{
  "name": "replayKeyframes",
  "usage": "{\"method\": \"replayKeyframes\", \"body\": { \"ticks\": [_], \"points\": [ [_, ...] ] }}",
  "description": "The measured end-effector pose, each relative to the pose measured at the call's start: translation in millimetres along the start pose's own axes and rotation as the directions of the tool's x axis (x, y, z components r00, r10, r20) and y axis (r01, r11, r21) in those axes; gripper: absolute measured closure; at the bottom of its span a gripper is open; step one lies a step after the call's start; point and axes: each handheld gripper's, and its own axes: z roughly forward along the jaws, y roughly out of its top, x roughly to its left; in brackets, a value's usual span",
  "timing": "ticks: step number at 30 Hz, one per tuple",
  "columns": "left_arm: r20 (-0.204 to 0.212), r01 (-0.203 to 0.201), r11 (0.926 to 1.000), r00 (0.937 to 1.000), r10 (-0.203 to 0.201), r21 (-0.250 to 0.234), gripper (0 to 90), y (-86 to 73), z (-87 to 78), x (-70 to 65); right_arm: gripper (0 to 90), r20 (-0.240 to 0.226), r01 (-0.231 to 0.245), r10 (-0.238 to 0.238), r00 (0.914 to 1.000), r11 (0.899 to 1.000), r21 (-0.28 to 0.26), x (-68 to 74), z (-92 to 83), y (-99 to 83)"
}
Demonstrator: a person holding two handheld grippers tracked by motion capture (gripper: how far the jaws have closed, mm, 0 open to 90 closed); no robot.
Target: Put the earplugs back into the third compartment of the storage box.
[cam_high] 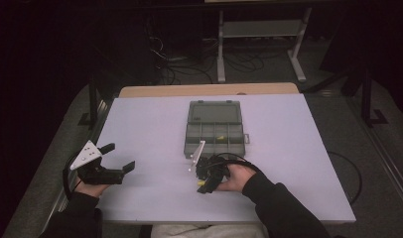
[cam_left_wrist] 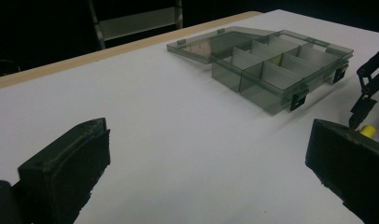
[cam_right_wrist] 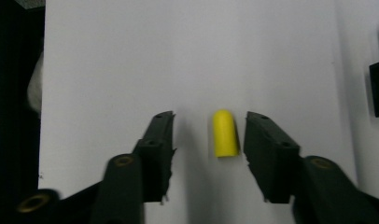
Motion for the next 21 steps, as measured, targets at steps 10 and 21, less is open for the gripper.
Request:
{"method": "replayKeyframes", "body": {
  "ticks": [10, 21],
  "points": [
    [0.001, -0.001, 1.0, 1.0, 0.001, 0.002, 0.0, -0.1, 0.3, 0.0, 78.9, 0.044, 0.016, -0.016, 0.9989, 1.0, 0.004, 2.5, -1.1, 1.5],
    [-0.001, -0.001, 1.0, 1.0, 0.001, 0.003, 0.0, -0.1, 0.3, -0.1, 79.2, 0.056, 0.015, -0.013, 0.9983, 0.999, -0.046, 0.4, -27.1, 5.9]
  ]
}}
